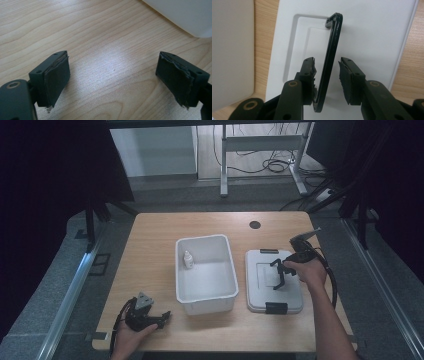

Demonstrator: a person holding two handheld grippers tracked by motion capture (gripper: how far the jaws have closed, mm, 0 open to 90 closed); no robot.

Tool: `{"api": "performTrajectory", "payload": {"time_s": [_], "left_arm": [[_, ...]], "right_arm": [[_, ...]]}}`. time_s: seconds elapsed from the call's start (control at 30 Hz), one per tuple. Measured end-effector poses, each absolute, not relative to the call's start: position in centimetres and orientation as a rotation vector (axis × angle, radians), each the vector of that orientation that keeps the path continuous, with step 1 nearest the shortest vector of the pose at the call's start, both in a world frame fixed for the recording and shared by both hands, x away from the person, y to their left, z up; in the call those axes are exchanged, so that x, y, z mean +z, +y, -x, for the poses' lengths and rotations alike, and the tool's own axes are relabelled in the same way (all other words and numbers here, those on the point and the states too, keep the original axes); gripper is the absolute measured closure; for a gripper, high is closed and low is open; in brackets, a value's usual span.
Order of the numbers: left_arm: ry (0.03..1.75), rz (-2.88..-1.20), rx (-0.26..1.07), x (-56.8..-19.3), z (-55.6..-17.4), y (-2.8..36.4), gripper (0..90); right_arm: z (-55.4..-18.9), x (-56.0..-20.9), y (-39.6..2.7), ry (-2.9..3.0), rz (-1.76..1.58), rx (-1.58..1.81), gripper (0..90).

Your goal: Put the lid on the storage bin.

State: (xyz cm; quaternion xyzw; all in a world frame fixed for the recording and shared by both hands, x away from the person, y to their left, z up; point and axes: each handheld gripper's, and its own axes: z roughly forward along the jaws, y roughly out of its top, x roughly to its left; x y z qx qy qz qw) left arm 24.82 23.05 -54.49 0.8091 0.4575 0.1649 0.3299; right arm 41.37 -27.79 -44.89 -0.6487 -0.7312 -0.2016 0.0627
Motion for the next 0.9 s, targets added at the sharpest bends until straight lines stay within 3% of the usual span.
{"api": "performTrajectory", "payload": {"time_s": [0.43,0.9], "left_arm": [[1.197,-2.116,0.431,-54.49,-24.81,23.05,12.0],[1.197,-2.115,0.431,-54.49,-24.81,23.04,12.0]], "right_arm": [[-41.57,-45.58,-27.1,-2.233,1.937,-0.539,80.8],[-41.41,-45.54,-27.25,-2.172,1.984,-0.583,83.1]]}}
